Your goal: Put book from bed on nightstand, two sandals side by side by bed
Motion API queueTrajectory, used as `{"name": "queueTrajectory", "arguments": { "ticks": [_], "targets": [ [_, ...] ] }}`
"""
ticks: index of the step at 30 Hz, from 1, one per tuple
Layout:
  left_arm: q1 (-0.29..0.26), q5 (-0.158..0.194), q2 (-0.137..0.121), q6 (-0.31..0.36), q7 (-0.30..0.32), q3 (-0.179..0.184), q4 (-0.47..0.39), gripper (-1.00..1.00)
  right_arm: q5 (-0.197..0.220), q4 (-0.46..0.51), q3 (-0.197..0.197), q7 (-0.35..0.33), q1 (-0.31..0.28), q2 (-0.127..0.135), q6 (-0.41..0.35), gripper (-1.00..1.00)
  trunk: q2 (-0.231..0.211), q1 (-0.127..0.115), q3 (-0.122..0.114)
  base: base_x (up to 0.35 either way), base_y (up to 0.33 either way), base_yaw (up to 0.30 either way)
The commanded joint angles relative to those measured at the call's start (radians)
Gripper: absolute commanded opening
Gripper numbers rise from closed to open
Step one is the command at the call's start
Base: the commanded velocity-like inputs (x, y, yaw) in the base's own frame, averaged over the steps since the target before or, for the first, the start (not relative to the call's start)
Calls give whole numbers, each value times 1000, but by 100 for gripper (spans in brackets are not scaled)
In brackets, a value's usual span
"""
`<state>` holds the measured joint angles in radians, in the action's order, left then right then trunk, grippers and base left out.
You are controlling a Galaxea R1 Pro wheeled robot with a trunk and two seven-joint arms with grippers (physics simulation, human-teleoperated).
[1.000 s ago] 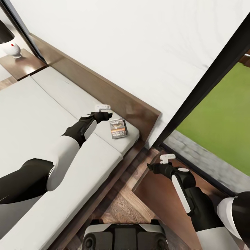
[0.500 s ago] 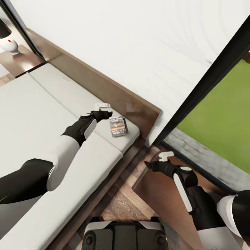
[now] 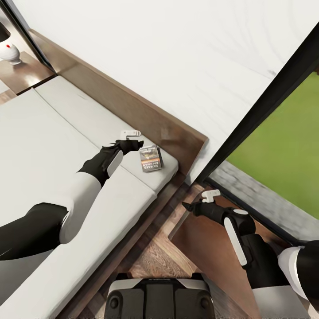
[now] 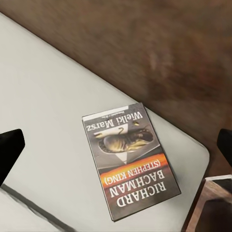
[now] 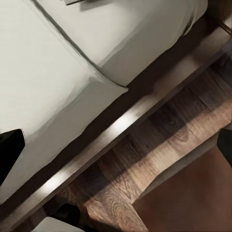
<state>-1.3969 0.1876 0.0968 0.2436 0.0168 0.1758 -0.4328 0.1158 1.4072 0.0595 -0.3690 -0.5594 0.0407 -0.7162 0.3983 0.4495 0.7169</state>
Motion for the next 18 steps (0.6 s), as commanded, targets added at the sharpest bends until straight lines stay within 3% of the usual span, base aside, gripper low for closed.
{"name": "queueTrajectory", "arguments": {
  "ticks": [1,11,18],
  "targets": [
    [-1,10,-1,5,-1,4,-1,100,10,1,1,1,-2,1,-6,100,2,0,3,0,0,0],
    [-1,10,-1,2,-1,6,-2,100,10,-1,0,-7,-4,1,-1,100,2,0,18,0,0,0],
    [-1,10,0,-1,0,7,-11,100,10,-1,-3,-5,-5,1,54,100,2,0,29,0,0,0]
  ]
}}
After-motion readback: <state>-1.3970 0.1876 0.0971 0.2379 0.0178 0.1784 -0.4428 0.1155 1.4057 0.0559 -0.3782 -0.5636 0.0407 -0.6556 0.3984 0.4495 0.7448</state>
